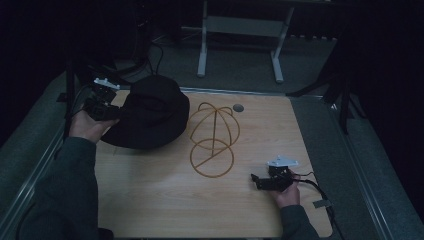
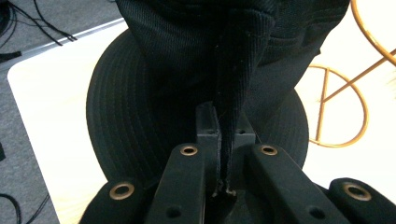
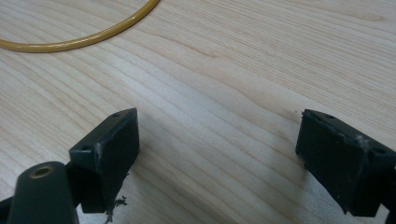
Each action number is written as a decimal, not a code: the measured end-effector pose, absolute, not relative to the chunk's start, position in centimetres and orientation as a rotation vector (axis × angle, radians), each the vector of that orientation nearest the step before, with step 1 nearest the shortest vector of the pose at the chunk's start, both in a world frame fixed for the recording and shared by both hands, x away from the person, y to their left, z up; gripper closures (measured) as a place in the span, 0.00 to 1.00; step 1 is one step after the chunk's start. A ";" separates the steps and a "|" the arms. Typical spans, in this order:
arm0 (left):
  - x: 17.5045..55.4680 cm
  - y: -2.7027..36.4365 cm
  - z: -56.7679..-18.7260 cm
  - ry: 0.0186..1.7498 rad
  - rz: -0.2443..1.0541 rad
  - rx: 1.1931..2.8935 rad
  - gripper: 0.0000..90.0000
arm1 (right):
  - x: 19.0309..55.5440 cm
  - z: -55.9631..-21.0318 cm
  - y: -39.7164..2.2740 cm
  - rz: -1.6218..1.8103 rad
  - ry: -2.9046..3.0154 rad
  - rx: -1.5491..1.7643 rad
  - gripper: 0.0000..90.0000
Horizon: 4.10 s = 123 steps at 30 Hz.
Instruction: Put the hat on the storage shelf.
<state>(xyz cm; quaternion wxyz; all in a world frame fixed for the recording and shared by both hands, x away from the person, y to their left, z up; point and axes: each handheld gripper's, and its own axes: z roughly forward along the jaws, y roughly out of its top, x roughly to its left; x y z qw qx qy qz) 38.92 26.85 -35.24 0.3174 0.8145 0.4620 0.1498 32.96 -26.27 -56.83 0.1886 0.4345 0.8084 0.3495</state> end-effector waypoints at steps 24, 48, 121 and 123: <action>39.5 25.9 -33.0 1.154 0.398 2.123 0.97 | 33.0 -56.8 -26.3 0.985 2.272 1.224 0.15; 39.8 26.2 -31.3 1.042 0.389 2.131 0.97 | 33.0 -56.8 -26.2 0.985 2.272 1.226 0.15; 39.2 27.3 -27.5 0.954 0.377 1.936 0.98 | 33.0 -56.8 -26.2 0.986 2.275 1.220 0.15; 39.2 27.1 -27.3 0.949 0.381 1.938 0.98 | 33.0 -56.8 -26.2 0.986 2.275 1.221 0.15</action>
